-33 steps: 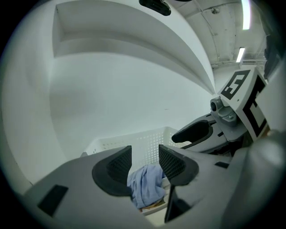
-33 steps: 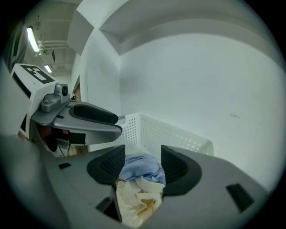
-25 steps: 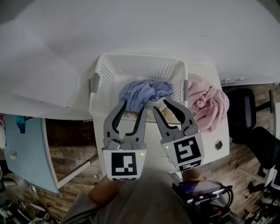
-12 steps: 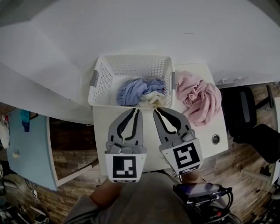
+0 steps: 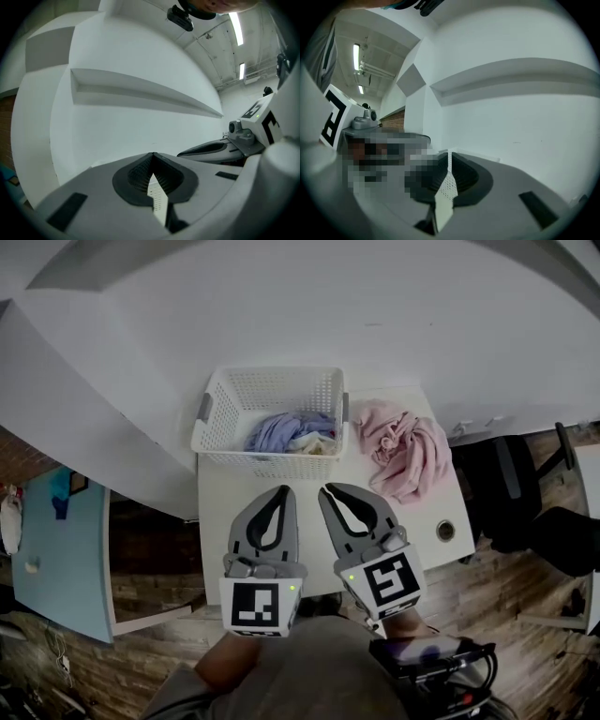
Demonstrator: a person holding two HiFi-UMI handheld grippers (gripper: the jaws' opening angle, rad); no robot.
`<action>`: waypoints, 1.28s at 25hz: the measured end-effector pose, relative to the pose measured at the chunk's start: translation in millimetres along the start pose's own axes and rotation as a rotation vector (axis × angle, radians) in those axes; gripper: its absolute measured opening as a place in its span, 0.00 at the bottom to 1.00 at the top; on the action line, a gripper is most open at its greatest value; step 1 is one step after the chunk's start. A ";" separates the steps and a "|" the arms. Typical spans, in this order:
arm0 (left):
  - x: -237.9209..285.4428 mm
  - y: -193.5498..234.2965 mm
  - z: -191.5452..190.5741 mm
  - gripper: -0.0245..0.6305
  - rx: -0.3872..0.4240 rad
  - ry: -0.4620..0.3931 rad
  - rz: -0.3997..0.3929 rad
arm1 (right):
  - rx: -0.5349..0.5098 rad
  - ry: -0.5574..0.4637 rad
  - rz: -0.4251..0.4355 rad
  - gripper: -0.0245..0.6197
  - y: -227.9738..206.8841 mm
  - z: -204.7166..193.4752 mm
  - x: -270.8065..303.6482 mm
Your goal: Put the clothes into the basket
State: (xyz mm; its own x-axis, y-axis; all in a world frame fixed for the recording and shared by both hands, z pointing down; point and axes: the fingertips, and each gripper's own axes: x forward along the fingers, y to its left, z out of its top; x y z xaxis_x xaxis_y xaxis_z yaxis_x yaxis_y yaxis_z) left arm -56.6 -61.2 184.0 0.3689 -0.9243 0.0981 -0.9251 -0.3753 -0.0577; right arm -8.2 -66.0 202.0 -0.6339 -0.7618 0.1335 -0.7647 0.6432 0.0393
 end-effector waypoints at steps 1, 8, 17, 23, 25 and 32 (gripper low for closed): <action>-6.0 -3.9 3.1 0.05 0.008 -0.009 0.003 | -0.005 -0.010 0.000 0.08 2.7 3.1 -6.4; -28.5 -17.9 30.6 0.05 0.010 -0.092 0.016 | -0.040 -0.069 -0.040 0.08 6.9 27.2 -38.3; -30.0 -30.0 40.6 0.05 0.009 -0.139 -0.089 | -0.068 -0.071 -0.189 0.08 -1.1 37.3 -59.3; -25.3 -52.8 30.7 0.05 -0.006 -0.137 -0.199 | -0.055 -0.042 -0.301 0.09 -9.0 23.4 -77.8; -21.0 -61.7 27.1 0.05 -0.011 -0.140 -0.226 | -0.037 -0.032 -0.347 0.09 -17.7 14.7 -86.3; 4.6 -102.6 12.6 0.05 -0.008 -0.104 -0.317 | 0.019 0.006 -0.511 0.09 -69.6 -10.7 -125.3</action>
State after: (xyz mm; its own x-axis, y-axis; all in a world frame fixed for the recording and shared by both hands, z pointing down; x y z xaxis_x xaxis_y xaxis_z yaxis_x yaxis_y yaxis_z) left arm 41.2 -27.8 177.8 0.6449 -0.7642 0.0079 -0.7636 -0.6448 -0.0328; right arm 125.7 -14.5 193.1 -0.1774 -0.9782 0.1078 -0.9789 0.1867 0.0834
